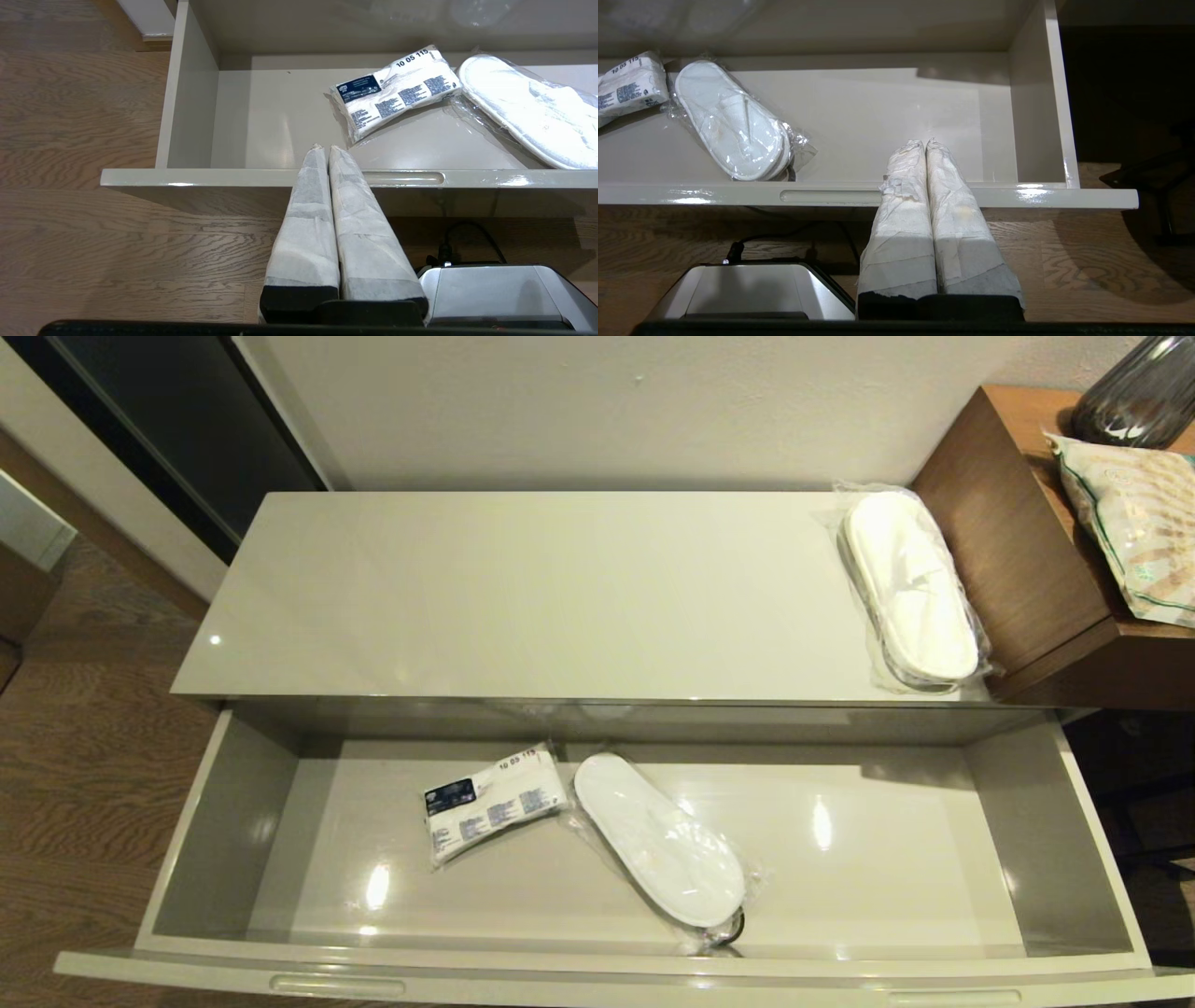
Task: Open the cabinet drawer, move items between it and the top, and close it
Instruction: Pick up the disposable slippers on the table
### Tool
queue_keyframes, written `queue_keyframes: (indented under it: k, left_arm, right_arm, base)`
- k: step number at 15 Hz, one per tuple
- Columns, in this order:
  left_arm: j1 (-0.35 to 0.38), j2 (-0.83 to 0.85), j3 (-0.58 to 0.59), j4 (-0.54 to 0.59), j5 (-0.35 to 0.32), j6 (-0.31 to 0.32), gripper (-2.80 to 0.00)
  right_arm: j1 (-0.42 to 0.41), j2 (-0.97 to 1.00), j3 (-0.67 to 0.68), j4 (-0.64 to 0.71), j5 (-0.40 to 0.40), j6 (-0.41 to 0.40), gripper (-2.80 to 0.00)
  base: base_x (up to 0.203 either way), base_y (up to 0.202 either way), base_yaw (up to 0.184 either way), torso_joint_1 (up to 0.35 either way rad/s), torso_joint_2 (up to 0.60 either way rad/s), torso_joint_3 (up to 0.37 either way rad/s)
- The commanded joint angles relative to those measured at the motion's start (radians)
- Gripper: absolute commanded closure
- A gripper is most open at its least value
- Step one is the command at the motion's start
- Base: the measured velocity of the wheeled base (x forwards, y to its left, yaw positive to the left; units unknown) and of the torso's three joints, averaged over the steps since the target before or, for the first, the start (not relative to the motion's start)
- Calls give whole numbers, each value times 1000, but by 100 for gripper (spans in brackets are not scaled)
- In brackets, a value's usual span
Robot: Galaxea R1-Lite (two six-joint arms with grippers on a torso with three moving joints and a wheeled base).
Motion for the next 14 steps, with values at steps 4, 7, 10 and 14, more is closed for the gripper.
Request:
queue_keyframes:
  k: [4,7,10,14]
  left_arm:
    - [0,2,0,0,0,1,0]
    - [0,2,0,0,0,1,0]
    - [0,2,0,0,0,1,0]
    - [0,2,0,0,0,1,0]
  right_arm:
    - [1,0,-254,124,34,-32,0]
    - [1,15,-562,429,143,-38,0]
    - [-5,241,-731,518,137,-26,0]
    - [-9,648,-860,545,89,-9,0]
  base:
    - [0,0,0,0,0,0]
    - [0,0,0,0,0,0]
    - [0,0,0,0,0,0]
    - [0,0,0,0,0,0]
